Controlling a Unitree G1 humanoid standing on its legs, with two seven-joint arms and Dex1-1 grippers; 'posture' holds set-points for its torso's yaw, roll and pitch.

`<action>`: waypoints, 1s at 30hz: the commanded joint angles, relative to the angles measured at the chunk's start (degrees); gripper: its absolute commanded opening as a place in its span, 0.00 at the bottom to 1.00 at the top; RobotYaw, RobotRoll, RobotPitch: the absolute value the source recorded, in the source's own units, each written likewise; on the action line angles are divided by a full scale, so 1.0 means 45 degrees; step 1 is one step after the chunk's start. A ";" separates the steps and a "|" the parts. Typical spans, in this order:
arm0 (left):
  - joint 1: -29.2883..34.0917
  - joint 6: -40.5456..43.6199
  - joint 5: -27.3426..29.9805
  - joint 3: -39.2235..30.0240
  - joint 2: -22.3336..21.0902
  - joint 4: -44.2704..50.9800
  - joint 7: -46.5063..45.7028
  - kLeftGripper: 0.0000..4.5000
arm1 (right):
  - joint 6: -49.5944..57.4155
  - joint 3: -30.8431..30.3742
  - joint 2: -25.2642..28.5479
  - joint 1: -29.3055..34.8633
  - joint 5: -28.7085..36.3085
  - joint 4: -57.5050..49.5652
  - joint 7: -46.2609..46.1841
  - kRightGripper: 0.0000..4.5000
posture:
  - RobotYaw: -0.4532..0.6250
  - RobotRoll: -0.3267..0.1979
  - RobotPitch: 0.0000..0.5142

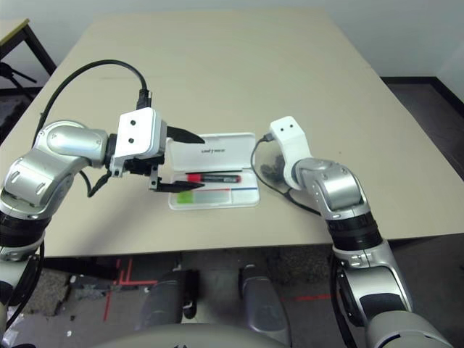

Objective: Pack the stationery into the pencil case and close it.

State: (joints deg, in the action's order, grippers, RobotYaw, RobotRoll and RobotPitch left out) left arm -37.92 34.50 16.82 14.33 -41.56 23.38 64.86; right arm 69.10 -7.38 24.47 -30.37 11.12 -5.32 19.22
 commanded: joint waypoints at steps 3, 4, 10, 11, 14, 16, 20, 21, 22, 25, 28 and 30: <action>-0.0080 0.0260 0.0119 0.0184 -0.0113 0.0337 0.0039 1.00 | 0.0619 -0.0149 0.0427 0.0444 -0.0067 0.0286 0.0132 0.65 | 0.40 0.62 0.21; -0.0071 0.0286 0.0123 0.0179 -0.0119 0.0370 0.0035 1.00 | 0.0610 -0.0154 0.0519 0.0483 -0.0067 0.0289 0.0166 0.72 | 0.40 0.62 0.22; -0.0048 0.0443 0.0156 0.0181 -0.0130 0.0493 0.0036 1.00 | 0.0479 -0.0081 0.0844 0.0438 -0.0120 0.0534 0.0248 0.99 | 0.40 0.62 0.23; -0.0031 0.0473 0.0158 0.0179 -0.0150 0.0523 0.0040 1.00 | 0.0564 -0.0063 0.0858 0.0436 -0.0111 0.0478 0.0247 0.99 | 0.40 0.62 0.24; -0.0013 0.0528 0.0151 0.0182 -0.0179 0.0545 0.0055 1.00 | 0.0868 -0.0043 0.0866 0.0442 0.0002 0.0260 0.0336 0.99 | 0.40 0.62 0.24; -0.0018 0.0546 0.0151 0.0188 -0.0186 0.0541 0.0059 1.00 | 0.1094 -0.0058 0.0846 0.0497 0.0135 0.0126 0.0449 0.99 | 0.40 0.62 0.24; 0.0039 0.0624 0.0184 0.0191 -0.0200 0.0609 0.0053 1.00 | 0.1344 -0.0143 0.0970 0.0795 0.0217 -0.0054 0.0555 0.99 | 0.40 0.62 0.25; 0.0056 0.0635 0.0182 0.0194 -0.0205 0.0612 0.0055 1.00 | 0.1440 -0.0119 0.1014 0.0829 0.0268 -0.0143 0.0600 0.99 | 0.40 0.62 0.25; 0.0076 0.0644 0.0182 0.0189 -0.0216 0.0625 0.0056 1.00 | 0.1572 -0.0073 0.1046 0.0847 0.0337 -0.0248 0.0651 0.99 | 0.40 0.62 0.26; 0.0152 0.0637 0.0166 0.0192 -0.0233 0.0642 0.0054 1.00 | 0.1884 0.0022 0.1201 0.0878 0.0565 -0.0474 0.0881 0.99 | 0.40 0.62 0.26; 0.0221 0.0572 0.0123 0.0228 -0.0229 0.0627 0.0053 1.00 | 0.1920 -0.0035 0.1294 0.0882 0.0608 -0.0488 0.0945 0.99 | 0.40 0.62 0.26; 0.0245 0.0534 0.0096 0.0238 -0.0218 0.0613 0.0044 1.00 | 0.2009 -0.0024 0.1288 0.0888 0.0672 -0.0500 0.0987 0.99 | 0.40 0.62 0.26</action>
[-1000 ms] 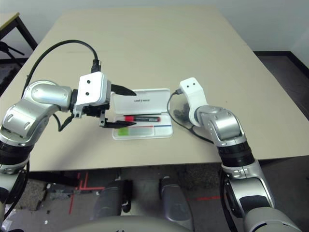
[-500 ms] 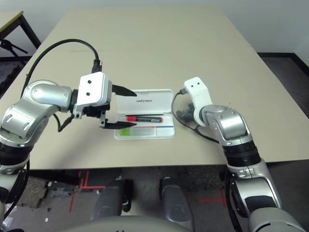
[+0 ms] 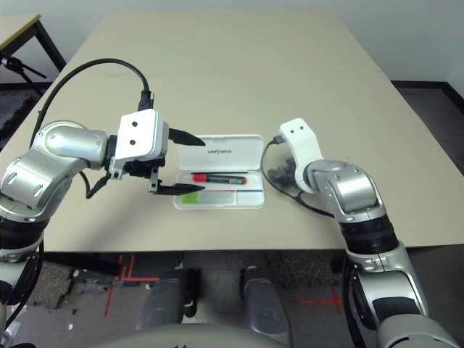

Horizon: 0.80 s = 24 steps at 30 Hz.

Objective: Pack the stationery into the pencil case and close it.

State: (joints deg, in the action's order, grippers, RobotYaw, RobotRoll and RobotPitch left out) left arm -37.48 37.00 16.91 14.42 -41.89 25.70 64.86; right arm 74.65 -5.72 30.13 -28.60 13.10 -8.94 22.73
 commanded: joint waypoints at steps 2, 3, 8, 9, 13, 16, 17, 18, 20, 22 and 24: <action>0.0168 -0.0043 0.0073 0.0207 -0.0150 0.0097 0.0043 1.00 | 0.0791 -0.0421 0.0060 0.0537 0.0258 0.0254 0.0216 0.96 | 0.40 0.62 0.27; 0.0209 -0.0060 0.0072 0.0197 -0.0158 0.0104 0.0036 1.00 | 0.0704 -0.0431 0.0071 0.0550 0.0233 0.0336 0.0208 0.91 | 0.40 0.62 0.27; 0.0284 -0.0165 0.0030 0.0181 -0.0168 0.0061 0.0027 1.00 | 0.0418 -0.0507 0.0213 0.0453 0.0162 0.0666 0.0333 0.55 | 0.41 0.62 0.27; 0.0301 -0.0199 0.0017 0.0175 -0.0169 0.0043 0.0024 1.00 | 0.0333 -0.0519 0.0353 0.0374 0.0147 0.0784 0.0414 0.48 | 0.41 0.62 0.27; 0.0432 -0.0332 -0.0031 0.0155 -0.0220 0.0025 0.0011 1.00 | -0.0087 -0.0649 0.1038 0.0119 0.0103 0.1165 0.0877 0.15 | 0.41 0.62 0.27; 0.0488 -0.0381 -0.0062 0.0171 -0.0255 -0.0020 -0.0008 1.00 | -0.0730 -0.1030 0.1871 -0.0152 0.0061 0.1385 0.1645 0.07 | 0.42 0.62 0.26; 0.0479 -0.0396 -0.0067 0.0166 -0.0263 -0.0047 -0.0011 1.00 | -0.1149 -0.1251 0.2236 -0.0200 0.0057 0.1384 0.2067 0.07 | 0.42 0.62 0.26; 0.0478 -0.0426 -0.0074 0.0155 -0.0282 -0.0086 -0.0008 1.00 | -0.1599 -0.1488 0.2591 -0.0233 0.0039 0.1365 0.2491 0.07 | 0.41 0.62 0.27; 0.0491 -0.0491 -0.0092 0.0161 -0.0316 -0.0151 -0.0005 1.00 | -0.2917 -0.1992 0.3430 -0.0212 -0.0081 0.1299 0.3555 0.07 | 0.42 0.62 0.28; 0.0513 -0.0501 -0.0110 0.0200 -0.0331 -0.0145 -0.0031 1.00 | -0.4785 -0.2310 0.4272 0.0014 -0.0205 0.1125 0.4899 0.07 | 0.42 0.62 0.29; 0.0555 -0.0470 -0.0106 0.0197 -0.0357 -0.0091 -0.0069 1.00 | -0.6659 -0.2283 0.5042 0.0415 -0.0078 0.0691 0.6413 0.07 | 0.43 0.62 0.29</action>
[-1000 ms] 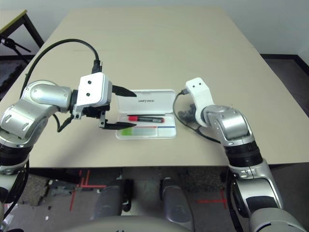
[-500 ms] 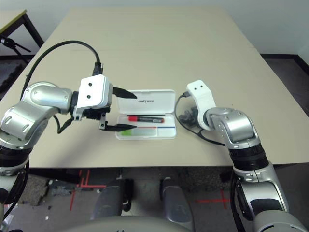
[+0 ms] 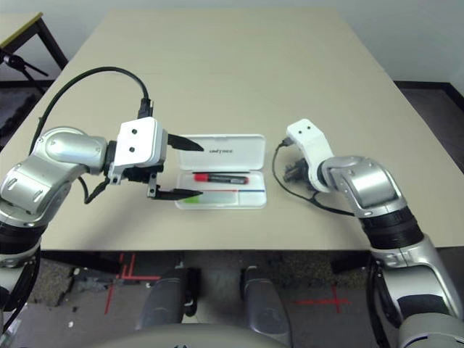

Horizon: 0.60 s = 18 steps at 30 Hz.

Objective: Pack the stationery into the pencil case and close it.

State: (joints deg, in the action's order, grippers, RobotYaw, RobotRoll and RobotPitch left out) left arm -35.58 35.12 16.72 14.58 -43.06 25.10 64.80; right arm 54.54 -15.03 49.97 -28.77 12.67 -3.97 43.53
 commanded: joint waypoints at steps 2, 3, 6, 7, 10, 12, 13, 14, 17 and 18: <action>0.0202 -0.0011 -0.0054 0.0125 -0.0159 0.0100 -0.0085 1.00 | -0.4144 0.0231 0.1035 0.0892 0.0506 -0.0883 0.3372 0.07 | 0.43 0.62 0.28; 0.0232 0.0010 -0.0049 0.0113 -0.0179 0.0124 -0.0099 1.00 | -0.4725 0.0358 0.1170 0.0968 0.0692 -0.1007 0.4021 0.07 | 0.43 0.62 0.28; 0.0253 0.0049 -0.0049 0.0121 -0.0181 0.0163 -0.0155 1.00 | -0.5871 0.0373 0.1304 0.0800 0.0838 -0.0964 0.5356 0.07 | 0.44 0.62 0.28; 0.0253 0.0054 -0.0056 0.0129 -0.0176 0.0174 -0.0183 1.00 | -0.6133 0.0272 0.1307 0.0666 0.0823 -0.0952 0.5750 0.07 | 0.44 0.62 0.28; 0.0277 0.0061 -0.0113 0.0172 -0.0190 0.0204 -0.0273 1.00 | -0.6478 -0.0014 0.1125 0.0265 0.0789 -0.1014 0.6609 0.07 | 0.45 0.62 0.26; 0.0307 0.0087 -0.0134 0.0182 -0.0205 0.0245 -0.0335 1.00 | -0.6563 -0.0210 0.0775 -0.0094 0.0685 -0.1053 0.6821 0.07 | 0.46 0.62 0.26; 0.0316 0.0097 -0.0130 0.0182 -0.0212 0.0262 -0.0363 1.00 | -0.6597 -0.0294 0.0618 -0.0231 0.0585 -0.1026 0.6866 0.07 | 0.46 0.62 0.26; 0.0334 0.0112 -0.0127 0.0171 -0.0232 0.0292 -0.0386 1.00 | -0.6656 -0.0441 0.0482 -0.0365 0.0428 -0.1002 0.6935 0.07 | 0.46 0.62 0.26; 0.0388 0.0171 -0.0130 0.0134 -0.0317 0.0395 -0.0459 1.00 | -0.6775 -0.0900 0.0124 -0.0685 -0.0026 -0.0890 0.7136 0.07 | 0.47 0.62 0.25; 0.0400 0.0192 -0.0137 0.0128 -0.0341 0.0424 -0.0483 1.00 | -0.6808 -0.1010 0.0010 -0.0758 -0.0136 -0.0844 0.7188 0.07 | 0.47 0.62 0.25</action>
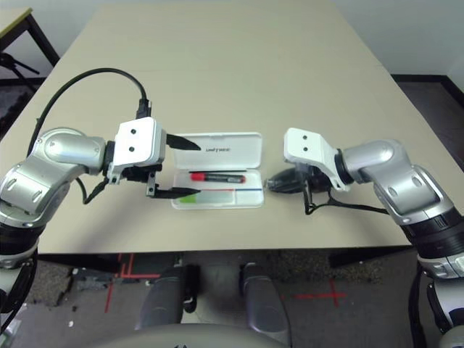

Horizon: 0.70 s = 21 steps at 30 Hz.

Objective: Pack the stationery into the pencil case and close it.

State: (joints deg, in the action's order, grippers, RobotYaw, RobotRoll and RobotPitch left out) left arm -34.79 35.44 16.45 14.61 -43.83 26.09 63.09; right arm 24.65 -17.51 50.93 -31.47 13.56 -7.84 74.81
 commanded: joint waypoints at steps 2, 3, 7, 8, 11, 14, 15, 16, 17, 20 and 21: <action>0.0229 0.0150 -0.0085 0.0128 -0.0187 0.0232 -0.0150 1.00 | -0.0262 -0.0695 -0.0440 -0.0281 -0.0619 0.0177 0.0278 0.07 | 0.48 0.62 0.25; 0.0247 0.0165 -0.0085 0.0128 -0.0200 0.0254 -0.0176 1.00 | -0.0339 -0.0885 -0.0588 -0.0344 -0.0832 0.0289 0.0267 0.07 | 0.48 0.62 0.25; 0.0305 0.0248 -0.0085 0.0139 -0.0207 0.0366 -0.0272 1.00 | -0.0542 -0.1387 -0.1082 -0.0553 -0.1559 0.0725 0.0175 0.07 | 0.49 0.62 0.25; 0.0318 0.0273 -0.0078 0.0139 -0.0213 0.0403 -0.0292 1.00 | -0.0622 -0.1482 -0.1164 -0.0597 -0.1714 0.0829 0.0195 0.07 | 0.49 0.62 0.25; 0.0354 0.0348 -0.0061 0.0126 -0.0232 0.0488 -0.0356 1.00 | -0.0768 -0.1621 -0.1406 -0.0684 -0.2006 0.1102 0.0209 0.07 | 0.49 0.62 0.24; 0.0382 0.0415 -0.0051 0.0108 -0.0252 0.0550 -0.0408 1.00 | -0.1024 -0.1711 -0.1655 -0.0780 -0.2404 0.1484 0.0072 0.07 | 0.49 0.62 0.24; 0.0384 0.0435 -0.0049 0.0108 -0.0255 0.0570 -0.0419 1.00 | -0.1135 -0.1709 -0.1746 -0.0807 -0.2536 0.1627 -0.0014 0.07 | 0.49 0.62 0.24; 0.0384 0.0455 -0.0048 0.0107 -0.0256 0.0580 -0.0431 1.00 | -0.1261 -0.1653 -0.1877 -0.0821 -0.2590 0.1742 -0.0108 0.07 | 0.49 0.62 0.24; 0.0384 0.0469 -0.0049 0.0104 -0.0259 0.0584 -0.0438 1.00 | -0.1321 -0.1597 -0.1989 -0.0827 -0.2604 0.1804 -0.0149 0.07 | 0.49 0.62 0.24; 0.0379 0.0491 -0.0054 0.0100 -0.0269 0.0581 -0.0447 1.00 | -0.1380 -0.1514 -0.2124 -0.0791 -0.2593 0.1744 -0.0021 0.23 | 0.49 0.62 0.24; 0.0376 0.0490 -0.0057 0.0101 -0.0270 0.0574 -0.0446 1.00 | -0.1390 -0.1488 -0.2146 -0.0780 -0.2583 0.1718 -0.0002 0.30 | 0.49 0.62 0.24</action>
State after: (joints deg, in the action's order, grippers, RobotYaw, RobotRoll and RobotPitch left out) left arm -33.41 37.24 16.27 14.61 -44.36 28.21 61.23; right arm 18.94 -24.29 41.49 -34.94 2.00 0.03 74.33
